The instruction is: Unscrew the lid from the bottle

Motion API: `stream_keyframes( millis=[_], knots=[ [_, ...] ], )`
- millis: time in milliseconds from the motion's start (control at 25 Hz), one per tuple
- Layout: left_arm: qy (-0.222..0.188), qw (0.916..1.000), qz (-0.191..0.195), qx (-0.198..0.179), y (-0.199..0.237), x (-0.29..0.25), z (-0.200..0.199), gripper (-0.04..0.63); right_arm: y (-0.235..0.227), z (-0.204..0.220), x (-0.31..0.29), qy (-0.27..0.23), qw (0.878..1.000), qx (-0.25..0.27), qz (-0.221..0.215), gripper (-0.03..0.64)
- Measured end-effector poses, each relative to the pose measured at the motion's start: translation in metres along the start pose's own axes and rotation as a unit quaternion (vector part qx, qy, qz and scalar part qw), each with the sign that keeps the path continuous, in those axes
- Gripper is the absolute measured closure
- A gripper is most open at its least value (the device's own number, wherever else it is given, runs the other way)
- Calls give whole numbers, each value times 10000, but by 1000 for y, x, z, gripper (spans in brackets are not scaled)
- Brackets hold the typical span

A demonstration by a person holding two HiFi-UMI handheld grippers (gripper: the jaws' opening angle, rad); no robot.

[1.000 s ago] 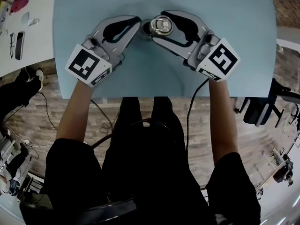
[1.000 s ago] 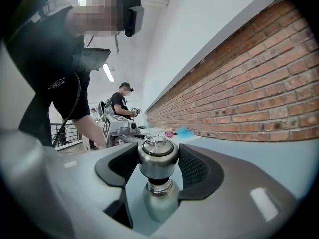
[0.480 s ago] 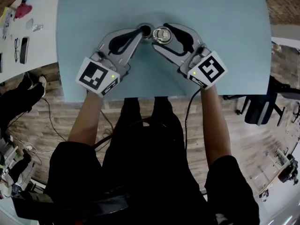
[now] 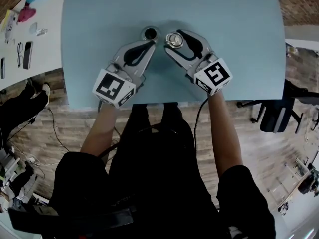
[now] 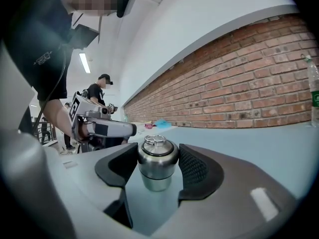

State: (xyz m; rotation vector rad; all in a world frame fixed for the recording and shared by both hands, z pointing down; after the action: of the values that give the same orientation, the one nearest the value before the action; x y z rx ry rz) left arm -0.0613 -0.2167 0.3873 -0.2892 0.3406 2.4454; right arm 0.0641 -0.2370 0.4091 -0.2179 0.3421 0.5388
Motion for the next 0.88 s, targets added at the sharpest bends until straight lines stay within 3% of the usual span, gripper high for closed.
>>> stream_keyframes(
  millis=[880],
  knots=[
    [348, 9985, -234, 338, -20, -29, 43, 597, -12, 48, -12, 539, 9979, -93, 351, 354]
  ],
)
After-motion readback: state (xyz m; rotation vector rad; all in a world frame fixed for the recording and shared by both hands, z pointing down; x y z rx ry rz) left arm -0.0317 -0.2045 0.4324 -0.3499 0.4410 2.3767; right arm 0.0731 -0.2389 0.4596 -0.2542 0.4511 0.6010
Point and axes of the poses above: the fingertips, and each gripper's own axes: x backward along the fingers, y to its left, z out of its underside, the point moved 5 cm from there along x, backward along the fingers, and after that the axes turned 10 degrees about y, right-handed, at the moved point
